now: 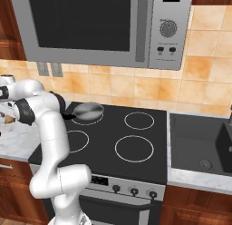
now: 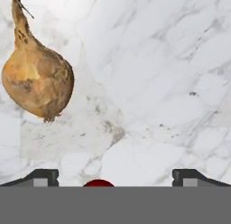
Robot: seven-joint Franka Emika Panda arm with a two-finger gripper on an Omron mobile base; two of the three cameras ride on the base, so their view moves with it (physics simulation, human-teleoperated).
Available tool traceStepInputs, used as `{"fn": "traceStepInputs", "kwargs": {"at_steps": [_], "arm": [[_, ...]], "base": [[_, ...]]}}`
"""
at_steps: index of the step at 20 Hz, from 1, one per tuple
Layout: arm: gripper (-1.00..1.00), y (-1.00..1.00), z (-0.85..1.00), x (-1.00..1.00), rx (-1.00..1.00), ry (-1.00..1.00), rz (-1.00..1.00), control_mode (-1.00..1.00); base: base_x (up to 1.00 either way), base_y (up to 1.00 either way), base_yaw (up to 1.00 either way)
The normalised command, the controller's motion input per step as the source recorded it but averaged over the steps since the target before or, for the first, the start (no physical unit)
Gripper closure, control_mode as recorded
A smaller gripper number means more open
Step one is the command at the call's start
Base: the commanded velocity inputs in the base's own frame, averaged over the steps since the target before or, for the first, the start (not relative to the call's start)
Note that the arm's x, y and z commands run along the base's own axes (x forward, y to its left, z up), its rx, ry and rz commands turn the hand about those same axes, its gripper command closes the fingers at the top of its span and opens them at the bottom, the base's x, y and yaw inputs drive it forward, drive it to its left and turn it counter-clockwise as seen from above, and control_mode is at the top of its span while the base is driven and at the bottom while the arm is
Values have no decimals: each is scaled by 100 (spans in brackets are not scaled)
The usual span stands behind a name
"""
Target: Place the pan on the rear left burner on the stove. Then place the tomato and the onion in the pan and turn on the rear left burner.
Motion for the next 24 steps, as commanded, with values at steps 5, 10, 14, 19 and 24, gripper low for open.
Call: {"fn": "traceStepInputs", "kwargs": {"at_steps": [5, 10, 14, 19, 24], "arm": [[-100, 22, 0, 8, 0, 0, 0, -100], [-100, 8, 0, 15, 0, 0, 0, -100], [-100, 0, 0, 25, 0, 0, 0, -100], [-100, 5, 0, 24, 0, 0, 0, -100], [-100, 18, -3, 21, 0, 0, 0, -100]], "base": [[0, 0, 0], [0, 0, 0], [0, 0, 0], [0, 0, 0], [0, 0, 0]]}}
